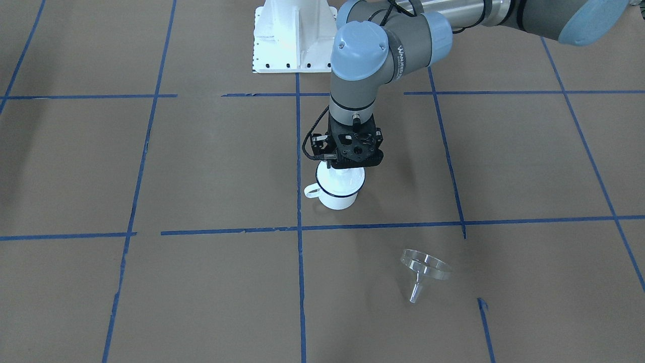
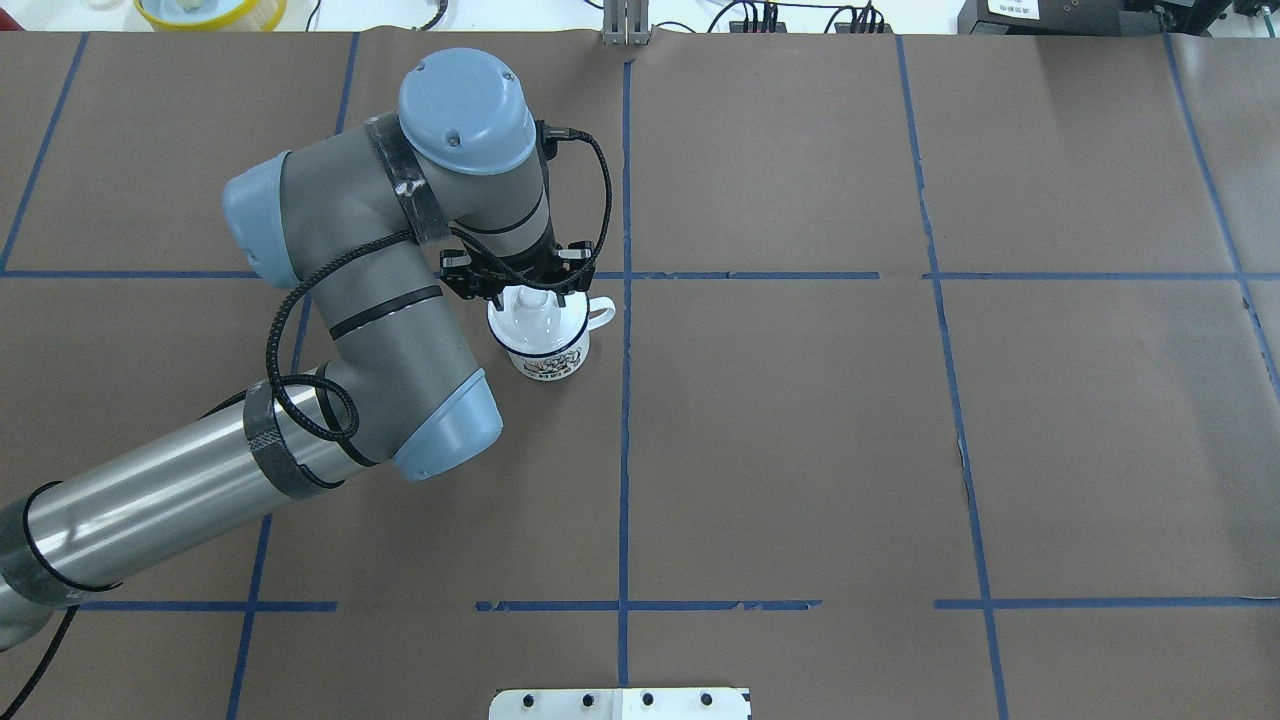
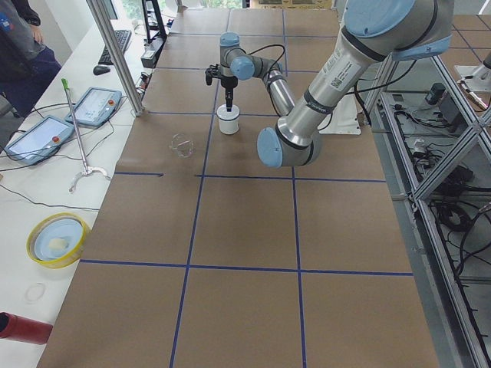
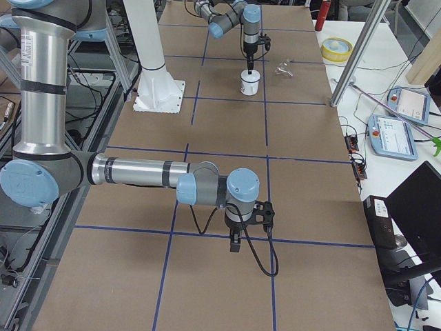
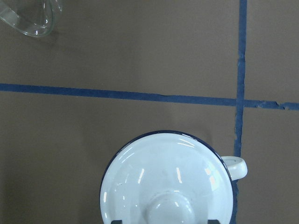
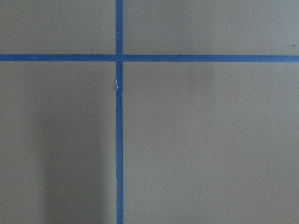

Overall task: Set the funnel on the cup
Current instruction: 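Lower the left gripper and close it on the lid's knob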

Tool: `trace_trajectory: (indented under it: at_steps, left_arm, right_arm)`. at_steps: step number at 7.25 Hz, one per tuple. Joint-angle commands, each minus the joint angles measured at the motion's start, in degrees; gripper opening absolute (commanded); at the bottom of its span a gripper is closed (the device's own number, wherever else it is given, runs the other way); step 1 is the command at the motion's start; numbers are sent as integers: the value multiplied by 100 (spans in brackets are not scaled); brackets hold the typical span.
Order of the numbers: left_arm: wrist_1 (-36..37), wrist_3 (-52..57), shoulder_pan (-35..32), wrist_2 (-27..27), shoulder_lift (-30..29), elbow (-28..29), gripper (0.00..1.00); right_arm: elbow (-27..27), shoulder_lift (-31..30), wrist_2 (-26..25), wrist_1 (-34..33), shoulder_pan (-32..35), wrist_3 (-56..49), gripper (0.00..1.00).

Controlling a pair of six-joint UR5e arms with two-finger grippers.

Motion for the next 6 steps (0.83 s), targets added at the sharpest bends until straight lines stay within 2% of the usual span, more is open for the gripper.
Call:
trace_trajectory:
  at_steps: [1,6]
  left_arm:
    - [-12,-83,0,109,-24,18,69]
    - [-12,-180,-9,198,-25,27,64]
  right_arm:
    - [0,0,0,0,0,0,100]
    - [0,0,0,0,0,0,100]
